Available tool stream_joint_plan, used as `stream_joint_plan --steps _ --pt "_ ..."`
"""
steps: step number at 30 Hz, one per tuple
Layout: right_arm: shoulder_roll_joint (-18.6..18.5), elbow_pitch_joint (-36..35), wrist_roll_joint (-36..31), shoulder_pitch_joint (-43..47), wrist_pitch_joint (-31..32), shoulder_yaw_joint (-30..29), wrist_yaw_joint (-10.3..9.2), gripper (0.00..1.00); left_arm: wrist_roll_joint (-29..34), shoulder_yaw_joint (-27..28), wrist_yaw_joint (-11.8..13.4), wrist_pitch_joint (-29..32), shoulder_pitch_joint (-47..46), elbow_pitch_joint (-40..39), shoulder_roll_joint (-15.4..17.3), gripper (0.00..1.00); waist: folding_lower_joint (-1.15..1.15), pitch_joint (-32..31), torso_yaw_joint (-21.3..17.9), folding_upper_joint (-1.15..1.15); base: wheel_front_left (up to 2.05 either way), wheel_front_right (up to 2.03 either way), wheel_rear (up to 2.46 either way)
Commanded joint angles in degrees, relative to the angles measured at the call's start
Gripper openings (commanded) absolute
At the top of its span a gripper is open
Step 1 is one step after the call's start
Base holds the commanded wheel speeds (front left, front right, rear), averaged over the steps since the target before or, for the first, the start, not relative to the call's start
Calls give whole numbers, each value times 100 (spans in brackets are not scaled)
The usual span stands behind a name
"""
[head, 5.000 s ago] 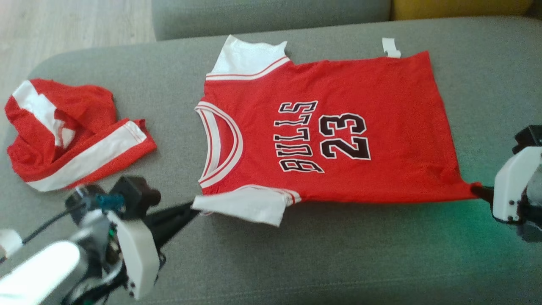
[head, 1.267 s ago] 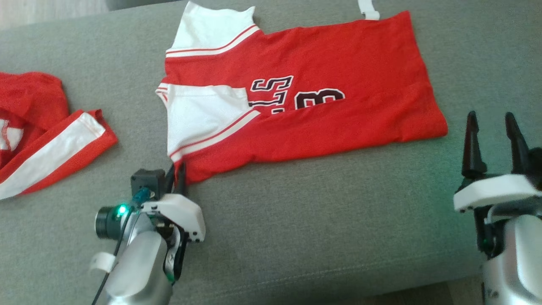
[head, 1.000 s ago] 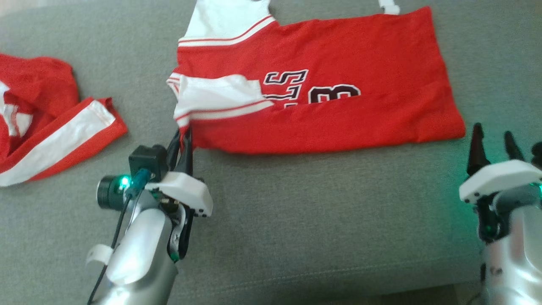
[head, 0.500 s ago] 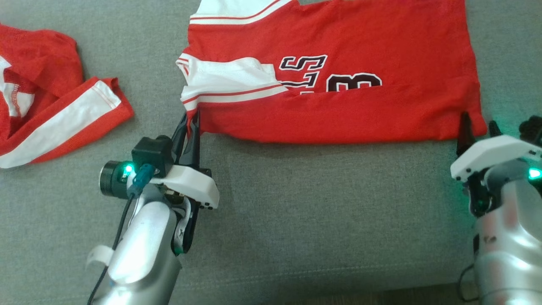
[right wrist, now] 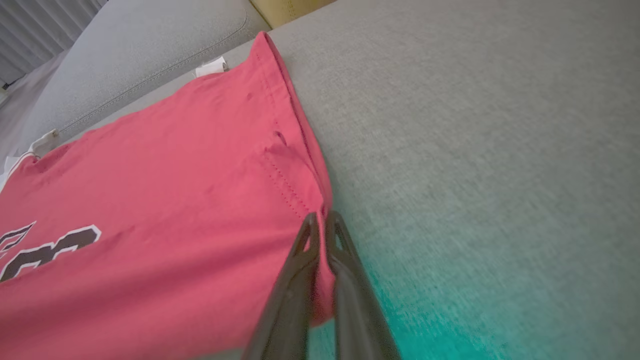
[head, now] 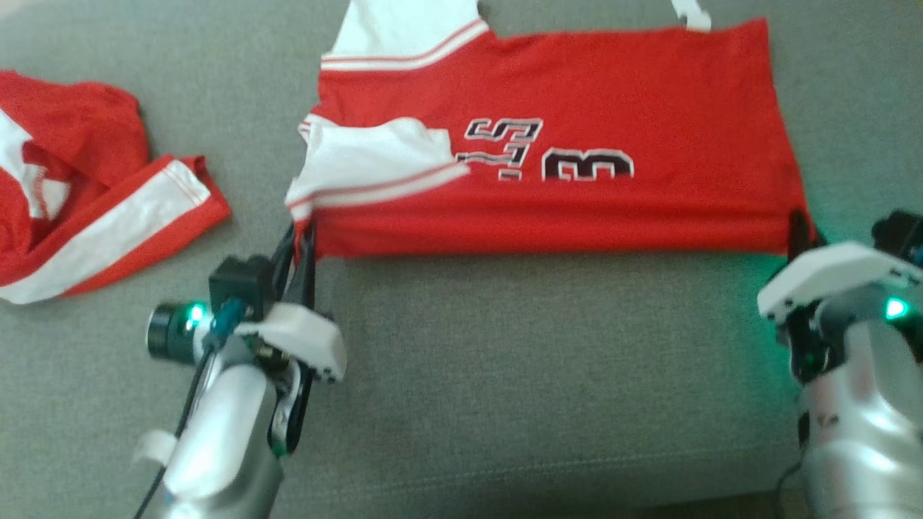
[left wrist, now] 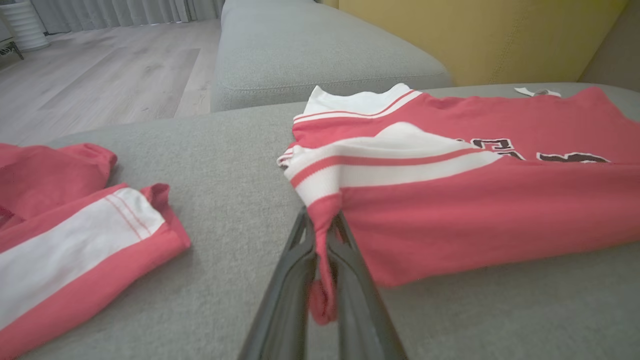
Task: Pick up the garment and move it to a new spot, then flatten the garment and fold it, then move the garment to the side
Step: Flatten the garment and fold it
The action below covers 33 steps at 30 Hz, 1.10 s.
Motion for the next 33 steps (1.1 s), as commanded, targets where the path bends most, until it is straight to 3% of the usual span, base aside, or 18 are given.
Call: stream_joint_plan --steps 1,14,22,23,24,25,26,33 --pt "-101 -237 68 149 38 131 37 0 -48 250 10 -40 45 -92 197 0 0 -187 -17 0 0 0 0" --pt "-121 -1786 765 1918 1217 264 37 0 -233 85 -57 240 1208 -139 401 0 0 -1173 -107 0 0 0 0" --pt "-58 -3129 899 2816 2078 240 37 0 -278 -146 -129 774 1797 -584 541 0 0 -1292 -196 0 0 0 0" --pt "-52 -3259 859 2866 2100 238 37 35 -277 -164 -128 823 1816 -621 551 14 0 -1280 -202 0 0 0 0" --pt "-47 -3382 817 2905 2101 274 37 88 -276 -175 -121 854 1823 -658 559 45 0 -1267 -205 0 0 0 0" --pt "-41 -3488 810 2927 2080 299 37 100 -270 -180 -105 858 1819 -698 563 81 0 -1254 -209 0 0 0 0" --pt "-35 -3582 831 2926 2032 297 37 100 -263 -180 -84 849 1807 -742 561 100 0 -1237 -214 0 0 0 0" --pt "-28 -4062 744 2645 1142 609 37 100 -295 29 89 340 1433 -1158 478 100 0 -960 -287 0 0 0 0"
